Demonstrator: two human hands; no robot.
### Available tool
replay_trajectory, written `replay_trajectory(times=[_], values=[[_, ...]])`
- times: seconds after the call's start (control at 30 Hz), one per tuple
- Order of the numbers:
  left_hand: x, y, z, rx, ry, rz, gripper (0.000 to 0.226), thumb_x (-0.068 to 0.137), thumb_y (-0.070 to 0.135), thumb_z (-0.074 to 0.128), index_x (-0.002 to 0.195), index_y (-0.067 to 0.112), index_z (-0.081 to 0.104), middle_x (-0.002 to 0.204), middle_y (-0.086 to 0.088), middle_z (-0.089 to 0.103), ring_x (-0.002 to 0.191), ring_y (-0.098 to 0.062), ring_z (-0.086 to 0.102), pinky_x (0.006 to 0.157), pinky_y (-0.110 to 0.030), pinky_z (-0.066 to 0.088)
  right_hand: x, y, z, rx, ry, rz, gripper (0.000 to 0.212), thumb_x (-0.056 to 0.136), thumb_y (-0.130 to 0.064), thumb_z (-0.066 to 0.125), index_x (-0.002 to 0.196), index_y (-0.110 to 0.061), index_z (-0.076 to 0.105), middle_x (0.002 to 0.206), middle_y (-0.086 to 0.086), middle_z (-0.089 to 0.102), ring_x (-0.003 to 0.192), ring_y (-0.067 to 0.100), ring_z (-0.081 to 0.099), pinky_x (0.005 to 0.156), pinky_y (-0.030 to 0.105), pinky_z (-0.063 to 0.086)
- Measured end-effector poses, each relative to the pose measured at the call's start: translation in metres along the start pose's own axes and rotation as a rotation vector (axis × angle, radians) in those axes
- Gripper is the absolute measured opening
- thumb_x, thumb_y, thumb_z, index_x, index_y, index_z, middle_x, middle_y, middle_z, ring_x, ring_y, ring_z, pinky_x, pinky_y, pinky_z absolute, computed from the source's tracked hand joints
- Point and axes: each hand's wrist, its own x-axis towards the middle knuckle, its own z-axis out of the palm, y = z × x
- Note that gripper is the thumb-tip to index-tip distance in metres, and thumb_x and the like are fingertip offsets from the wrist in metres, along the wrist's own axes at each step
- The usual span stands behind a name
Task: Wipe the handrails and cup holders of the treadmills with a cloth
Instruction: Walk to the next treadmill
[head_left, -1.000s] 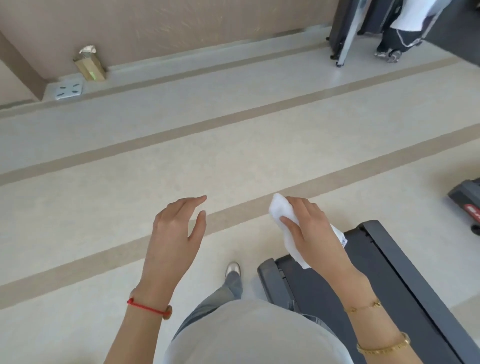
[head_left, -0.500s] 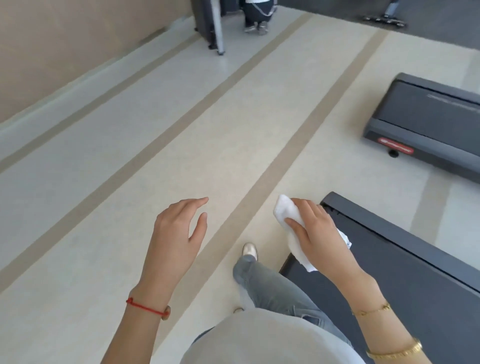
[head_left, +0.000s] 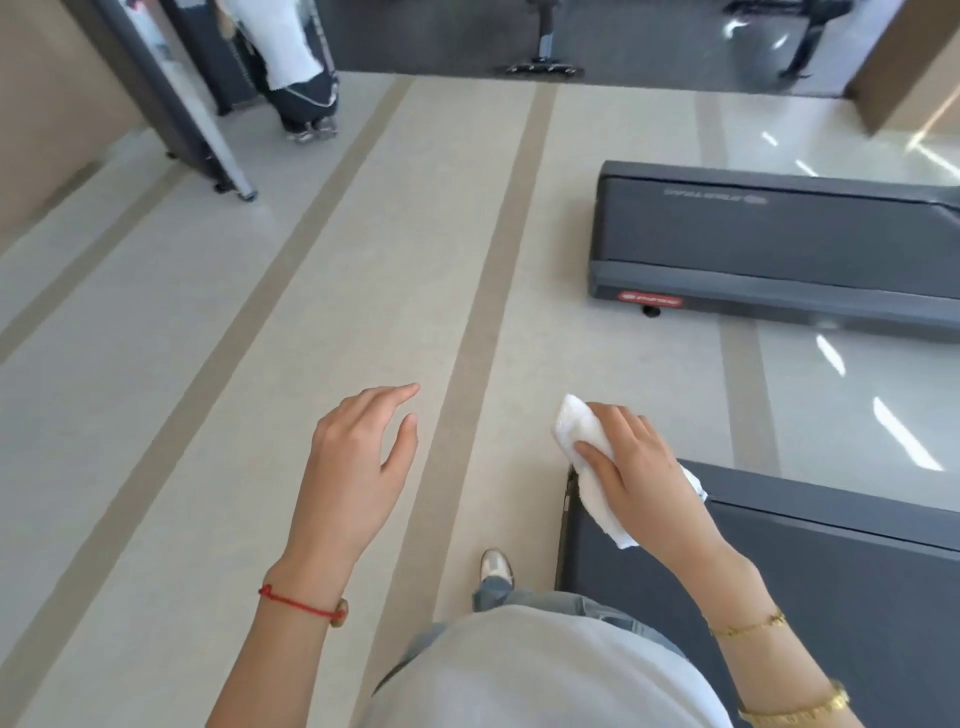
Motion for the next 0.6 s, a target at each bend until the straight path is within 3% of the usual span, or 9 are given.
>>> replay_trajectory(times=[0.6], values=[[0.365, 0.027, 0.123, -0.076, -0.285, 0.350, 0.029, 0.099, 0.020, 0.053, 0.125, 0.016, 0.064, 0.121, 0.003, 0.065, 0.114, -0.017, 0.059, 0.103, -0.045, 0.044, 0.248, 0.091, -0.042, 0.072, 0.204, 0.399, 0.031, 0.100, -0.024, 0.046, 0.130, -0.016, 0.049, 0.121, 0.000, 0.056, 0.105, 0.023, 0.046, 0.091, 0.032, 0.035]])
